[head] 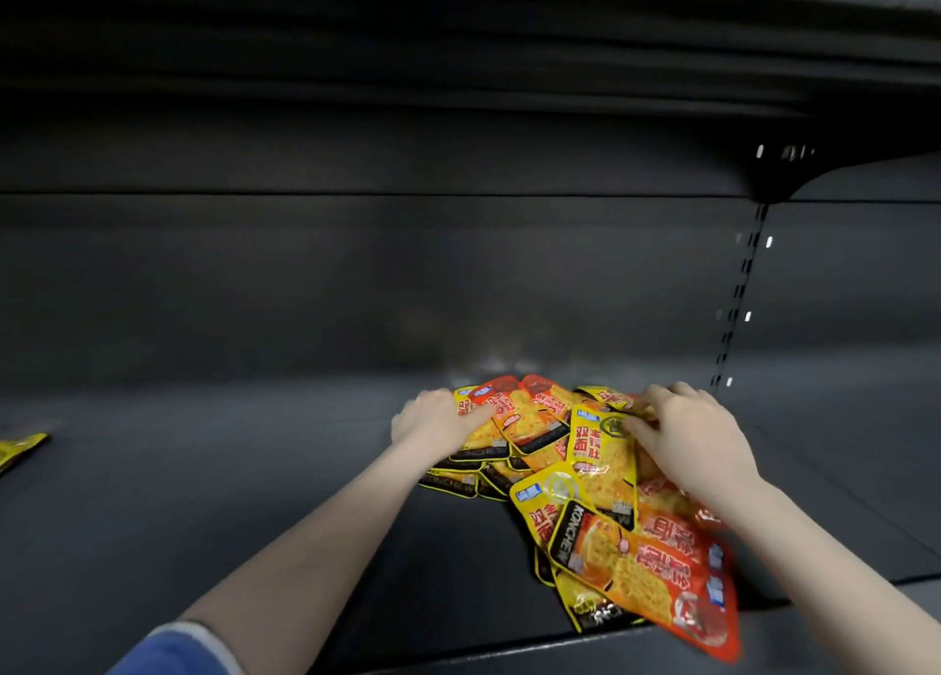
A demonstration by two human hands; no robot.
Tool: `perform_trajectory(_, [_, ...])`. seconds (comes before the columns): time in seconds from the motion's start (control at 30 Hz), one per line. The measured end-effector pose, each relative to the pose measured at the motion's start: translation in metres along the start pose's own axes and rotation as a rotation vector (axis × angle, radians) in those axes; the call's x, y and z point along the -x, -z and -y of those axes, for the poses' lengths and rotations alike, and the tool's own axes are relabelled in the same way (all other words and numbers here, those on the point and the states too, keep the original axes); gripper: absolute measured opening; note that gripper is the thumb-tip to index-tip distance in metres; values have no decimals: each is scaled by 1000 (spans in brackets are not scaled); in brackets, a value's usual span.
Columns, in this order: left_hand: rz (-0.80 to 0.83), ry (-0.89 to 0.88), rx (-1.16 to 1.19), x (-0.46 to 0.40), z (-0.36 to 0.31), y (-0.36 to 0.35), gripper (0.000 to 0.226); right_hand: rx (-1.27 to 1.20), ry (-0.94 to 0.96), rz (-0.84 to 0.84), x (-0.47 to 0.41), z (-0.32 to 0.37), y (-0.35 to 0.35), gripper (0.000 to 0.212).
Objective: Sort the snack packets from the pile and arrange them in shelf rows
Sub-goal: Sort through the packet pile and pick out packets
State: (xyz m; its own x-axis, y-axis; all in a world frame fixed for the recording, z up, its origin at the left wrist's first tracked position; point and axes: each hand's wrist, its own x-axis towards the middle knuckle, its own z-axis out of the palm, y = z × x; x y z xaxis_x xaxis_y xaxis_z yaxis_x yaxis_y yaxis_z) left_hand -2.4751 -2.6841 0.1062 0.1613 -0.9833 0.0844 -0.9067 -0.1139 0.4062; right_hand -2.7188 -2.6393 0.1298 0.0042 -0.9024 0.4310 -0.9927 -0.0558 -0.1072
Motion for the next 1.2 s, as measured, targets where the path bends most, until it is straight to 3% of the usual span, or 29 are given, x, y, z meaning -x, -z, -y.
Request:
perform_trajectory(0.13, [-4,72,30,-3,-10,-5,75,22,28,63,-7,-11,-8,48])
perform_trajectory(0.3, [43,96,319,-3,-10,3,66,-46,76,222,-13,-19,-9,69])
perform_trajectory(0.5, [61,75,602,4,6,9,37,-130,132,338,-19,-14,-4,77])
perform_trajectory(0.73, [5,92,695,15,29,15,11,-441,148,289,-28,4,-7,51])
perform_trajectory(1.1, [-103,141,803,35,49,38,13,-941,26,166,-44,21,-2,27])
perform_trajectory(1.2, [-145,149,833,43,58,47,12,-1088,-34,148,-49,35,1,33])
